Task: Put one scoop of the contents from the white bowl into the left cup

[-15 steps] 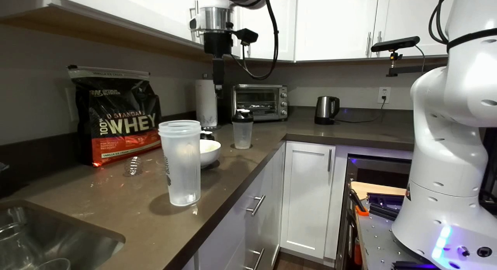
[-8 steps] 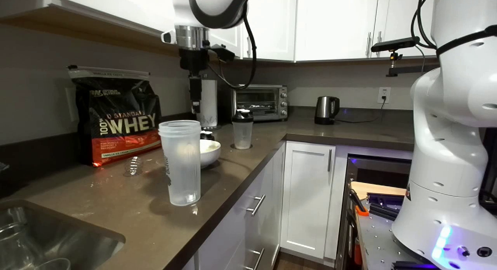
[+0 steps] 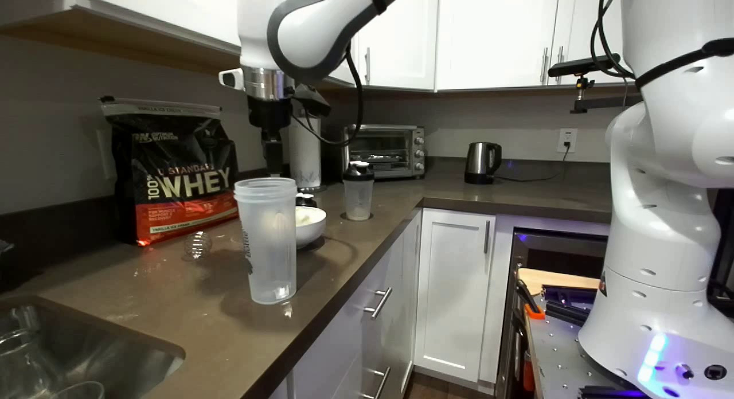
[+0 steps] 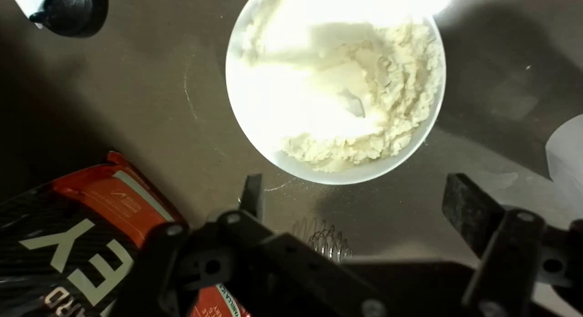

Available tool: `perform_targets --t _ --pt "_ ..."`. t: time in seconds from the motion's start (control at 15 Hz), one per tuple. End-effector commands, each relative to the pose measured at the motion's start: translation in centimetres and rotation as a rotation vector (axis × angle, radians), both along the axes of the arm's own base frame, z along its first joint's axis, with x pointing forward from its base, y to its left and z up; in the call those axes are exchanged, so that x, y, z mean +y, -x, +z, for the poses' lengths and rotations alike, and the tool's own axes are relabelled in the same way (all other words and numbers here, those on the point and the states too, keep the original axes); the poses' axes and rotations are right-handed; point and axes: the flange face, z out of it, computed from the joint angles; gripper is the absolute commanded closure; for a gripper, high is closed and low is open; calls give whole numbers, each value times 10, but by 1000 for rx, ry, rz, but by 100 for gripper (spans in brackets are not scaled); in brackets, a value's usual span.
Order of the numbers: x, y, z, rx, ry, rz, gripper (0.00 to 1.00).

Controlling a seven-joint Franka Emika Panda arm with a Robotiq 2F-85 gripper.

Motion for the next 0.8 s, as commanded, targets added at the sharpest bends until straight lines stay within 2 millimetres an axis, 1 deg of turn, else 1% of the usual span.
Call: perform_targets --t 0.0,0.33,0.73 --pt "-1 -10 -13 -27 40 40 0" --pt "-6 -16 -31 -39 89 67 0" --pt "-18 -23 -44 -43 122 67 0"
